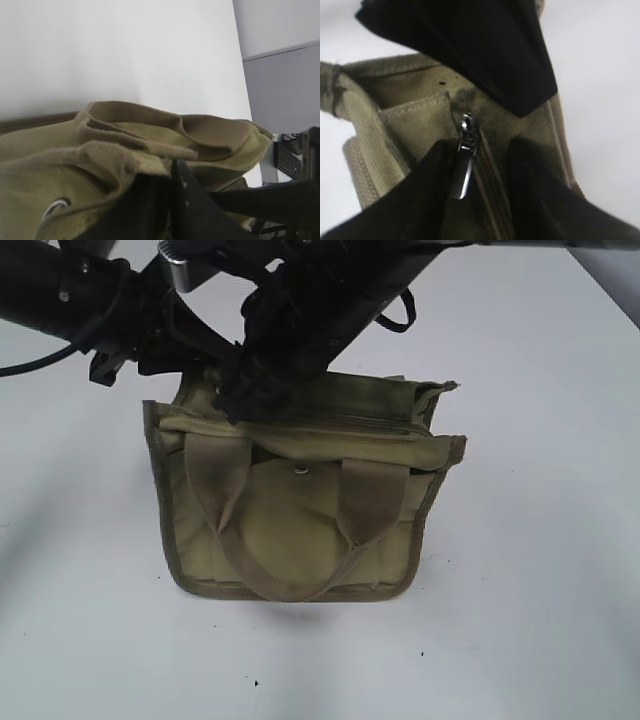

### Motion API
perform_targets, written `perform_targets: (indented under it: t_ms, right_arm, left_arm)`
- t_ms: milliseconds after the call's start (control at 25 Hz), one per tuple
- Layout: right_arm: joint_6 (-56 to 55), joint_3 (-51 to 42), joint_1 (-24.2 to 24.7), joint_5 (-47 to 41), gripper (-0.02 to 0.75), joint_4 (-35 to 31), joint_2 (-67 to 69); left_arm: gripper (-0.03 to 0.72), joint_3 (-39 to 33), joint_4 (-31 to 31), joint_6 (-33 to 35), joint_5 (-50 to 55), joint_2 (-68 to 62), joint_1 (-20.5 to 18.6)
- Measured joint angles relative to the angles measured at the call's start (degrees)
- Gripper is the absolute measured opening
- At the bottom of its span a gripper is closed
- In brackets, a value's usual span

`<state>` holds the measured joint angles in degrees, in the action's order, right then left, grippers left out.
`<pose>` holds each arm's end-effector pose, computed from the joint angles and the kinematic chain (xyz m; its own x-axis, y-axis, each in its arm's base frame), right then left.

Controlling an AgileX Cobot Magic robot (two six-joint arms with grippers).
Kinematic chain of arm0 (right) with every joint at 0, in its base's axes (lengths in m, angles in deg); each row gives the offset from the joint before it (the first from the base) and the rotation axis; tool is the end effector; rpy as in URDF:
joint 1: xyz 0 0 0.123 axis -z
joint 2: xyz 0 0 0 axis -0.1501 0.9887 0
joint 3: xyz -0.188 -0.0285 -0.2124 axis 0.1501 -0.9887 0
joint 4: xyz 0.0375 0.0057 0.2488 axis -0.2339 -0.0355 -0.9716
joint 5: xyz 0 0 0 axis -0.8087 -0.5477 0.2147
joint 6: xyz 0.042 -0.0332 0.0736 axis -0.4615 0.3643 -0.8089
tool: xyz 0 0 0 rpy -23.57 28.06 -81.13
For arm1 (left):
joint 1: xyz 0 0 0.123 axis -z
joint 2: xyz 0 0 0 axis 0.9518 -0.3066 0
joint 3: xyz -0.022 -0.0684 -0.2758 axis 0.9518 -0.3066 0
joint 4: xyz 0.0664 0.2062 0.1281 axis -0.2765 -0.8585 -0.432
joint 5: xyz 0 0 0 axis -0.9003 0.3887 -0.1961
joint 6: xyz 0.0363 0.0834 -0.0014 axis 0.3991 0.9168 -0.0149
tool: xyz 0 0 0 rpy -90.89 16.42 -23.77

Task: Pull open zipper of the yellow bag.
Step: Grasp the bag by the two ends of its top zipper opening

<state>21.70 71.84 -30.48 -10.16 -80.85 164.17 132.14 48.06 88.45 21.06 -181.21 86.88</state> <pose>0.3205 0.2803 0.2592 -0.2727 -0.7534 -0.5983 -0.8960 0.4253 -0.1272 0.3320 -0.1483 0.2628 -0.9315 -0.0716 -0.3566 0.2230 0.6623 -0.7153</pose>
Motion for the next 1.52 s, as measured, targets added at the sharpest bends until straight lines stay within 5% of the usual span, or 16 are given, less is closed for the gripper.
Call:
perform_targets:
  t_ms: [360, 800, 1080, 1520]
  right_arm:
    - [1.2, 0.1, 0.0, -3.4, 0.003, 0.8, 0.1]
    - [0.7, 0.2, 2.3, -12.8, 0.002, 2.6, -3.6]
    - [-4.1, 0.2, 11.5, -28.2, 0.002, 3.0, -8.4]
    - [-13.5, 0.0, 22.6, -30.9, 0.002, 2.6, -8.6]
  left_arm:
    - [0.029, 0.0, 0.4, 0.0, 0.3, -0.1, 0.0]
    - [0.029, 0.0, 1.5, 0.0, 1.1, -0.1, 0.1]
    - [0.029, 0.0, 1.7, 0.0, 1.0, -0.1, 0.1]
    - [0.029, 0.0, 1.7, 0.0, 0.2, -0.1, 0.1]
